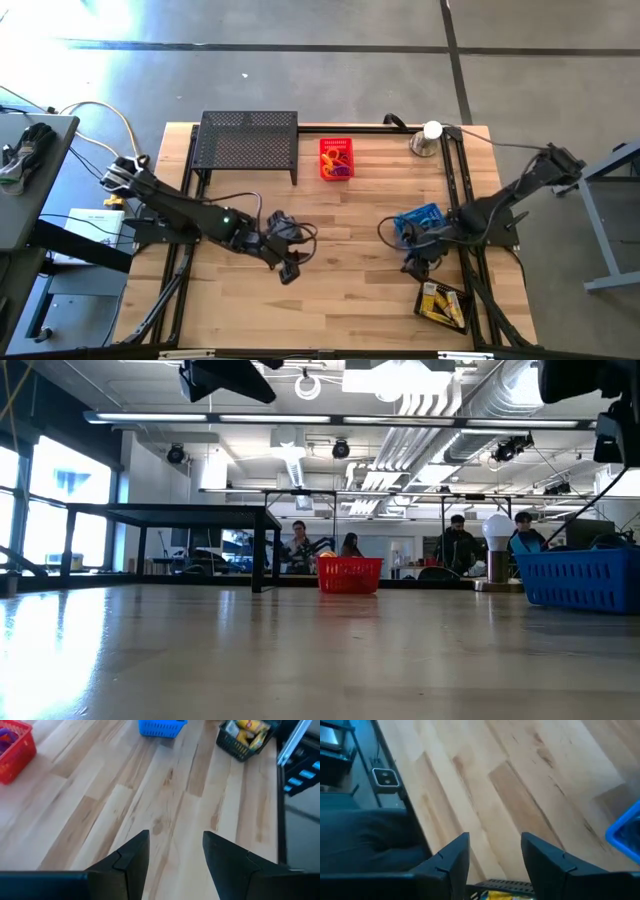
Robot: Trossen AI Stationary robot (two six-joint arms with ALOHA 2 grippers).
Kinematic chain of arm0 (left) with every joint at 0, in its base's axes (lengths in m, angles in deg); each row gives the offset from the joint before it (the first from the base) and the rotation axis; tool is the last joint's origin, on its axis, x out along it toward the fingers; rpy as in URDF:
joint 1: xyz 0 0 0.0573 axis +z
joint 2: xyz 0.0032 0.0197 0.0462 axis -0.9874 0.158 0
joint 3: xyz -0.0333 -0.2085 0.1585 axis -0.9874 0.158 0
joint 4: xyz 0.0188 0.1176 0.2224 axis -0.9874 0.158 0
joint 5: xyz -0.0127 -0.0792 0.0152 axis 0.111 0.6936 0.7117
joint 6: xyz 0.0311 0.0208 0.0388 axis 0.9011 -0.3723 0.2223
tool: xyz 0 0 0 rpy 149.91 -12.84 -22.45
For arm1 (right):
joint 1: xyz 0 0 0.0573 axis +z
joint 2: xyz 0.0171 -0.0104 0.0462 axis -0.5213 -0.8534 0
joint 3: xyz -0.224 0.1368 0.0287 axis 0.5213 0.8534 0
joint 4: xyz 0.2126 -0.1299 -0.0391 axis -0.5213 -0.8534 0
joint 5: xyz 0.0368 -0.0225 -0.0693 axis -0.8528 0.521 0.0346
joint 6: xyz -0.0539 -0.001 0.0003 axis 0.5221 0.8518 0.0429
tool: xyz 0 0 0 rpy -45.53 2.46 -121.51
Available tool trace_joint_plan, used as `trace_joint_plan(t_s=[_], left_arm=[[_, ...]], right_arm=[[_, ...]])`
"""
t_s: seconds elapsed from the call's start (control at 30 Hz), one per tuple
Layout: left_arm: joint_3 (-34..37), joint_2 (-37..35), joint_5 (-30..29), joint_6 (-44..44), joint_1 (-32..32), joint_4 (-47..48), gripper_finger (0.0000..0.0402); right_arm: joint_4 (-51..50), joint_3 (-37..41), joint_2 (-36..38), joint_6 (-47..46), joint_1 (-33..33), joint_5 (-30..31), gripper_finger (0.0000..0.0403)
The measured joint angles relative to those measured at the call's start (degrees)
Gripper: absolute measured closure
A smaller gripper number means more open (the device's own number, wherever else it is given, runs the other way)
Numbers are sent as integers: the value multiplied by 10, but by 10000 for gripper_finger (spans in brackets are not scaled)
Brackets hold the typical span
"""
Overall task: Pick & Place Office Desk Supplies
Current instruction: Put the blue bin containing the rubber bands on the shelf
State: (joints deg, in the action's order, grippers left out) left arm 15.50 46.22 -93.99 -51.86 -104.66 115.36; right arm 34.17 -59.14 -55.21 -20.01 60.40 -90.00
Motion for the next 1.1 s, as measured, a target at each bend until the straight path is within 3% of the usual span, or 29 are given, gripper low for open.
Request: trace_joint_plan(t_s=[0.3, 0.53, 0.8, 1.1], left_arm=[[0, 39, 2, 17, 8, -20, 222], [0, 39, 3, 18, 9, -20, 222], [0, 39, 6, 16, 7, -20, 222], [0, 39, 20, 15, 7, -19, 222]], right_arm=[[-96, 0, -17, -62, 37, 93, 237], [-69, 0, -67, -29, 8, 149, 237], [-65, 0, -129, -22, -50, 158, 237], [-51, 0, -105, 3, -82, 116, 237]])
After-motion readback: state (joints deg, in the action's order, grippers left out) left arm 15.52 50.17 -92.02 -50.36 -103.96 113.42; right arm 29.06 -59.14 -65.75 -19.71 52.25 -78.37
